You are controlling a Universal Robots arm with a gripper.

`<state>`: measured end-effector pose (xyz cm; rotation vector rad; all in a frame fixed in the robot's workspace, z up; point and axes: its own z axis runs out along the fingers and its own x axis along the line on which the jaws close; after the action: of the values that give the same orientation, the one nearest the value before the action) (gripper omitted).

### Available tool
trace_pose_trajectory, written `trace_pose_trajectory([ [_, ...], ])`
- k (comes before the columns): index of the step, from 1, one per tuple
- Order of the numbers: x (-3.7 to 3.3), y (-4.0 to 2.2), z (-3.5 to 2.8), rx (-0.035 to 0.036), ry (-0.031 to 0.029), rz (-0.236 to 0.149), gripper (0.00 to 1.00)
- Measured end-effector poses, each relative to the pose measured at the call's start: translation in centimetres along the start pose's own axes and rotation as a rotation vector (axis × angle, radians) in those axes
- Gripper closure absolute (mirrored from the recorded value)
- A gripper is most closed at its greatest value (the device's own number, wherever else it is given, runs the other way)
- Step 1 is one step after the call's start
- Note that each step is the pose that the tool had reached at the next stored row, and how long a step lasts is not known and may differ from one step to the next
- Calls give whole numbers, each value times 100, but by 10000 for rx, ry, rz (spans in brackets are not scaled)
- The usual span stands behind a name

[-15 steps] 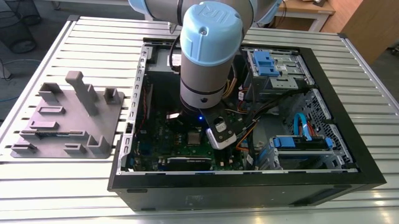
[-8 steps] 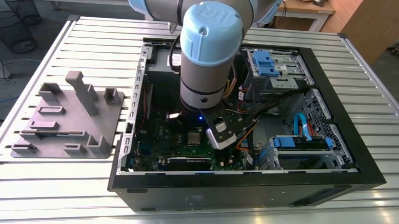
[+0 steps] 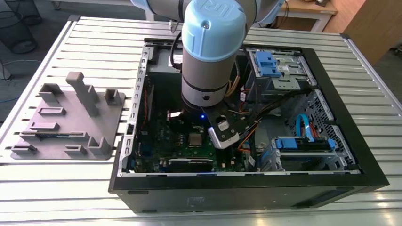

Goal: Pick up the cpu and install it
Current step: 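Place the cpu into insertion slot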

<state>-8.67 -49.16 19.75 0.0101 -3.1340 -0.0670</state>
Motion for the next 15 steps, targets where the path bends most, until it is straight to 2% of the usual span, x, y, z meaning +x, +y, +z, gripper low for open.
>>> trace_pose_trajectory([
  [6, 0, 0, -1, 1, -6, 0, 51],
  [9, 0, 0, -1, 2, -9, 0, 69],
  [10, 0, 0, -1, 2, -10, 0, 69],
  [12, 0, 0, -1, 1, -13, 0, 81],
  [13, 0, 0, -1, 2, -13, 0, 81],
  [15, 0, 0, -1, 2, -16, 0, 89],
])
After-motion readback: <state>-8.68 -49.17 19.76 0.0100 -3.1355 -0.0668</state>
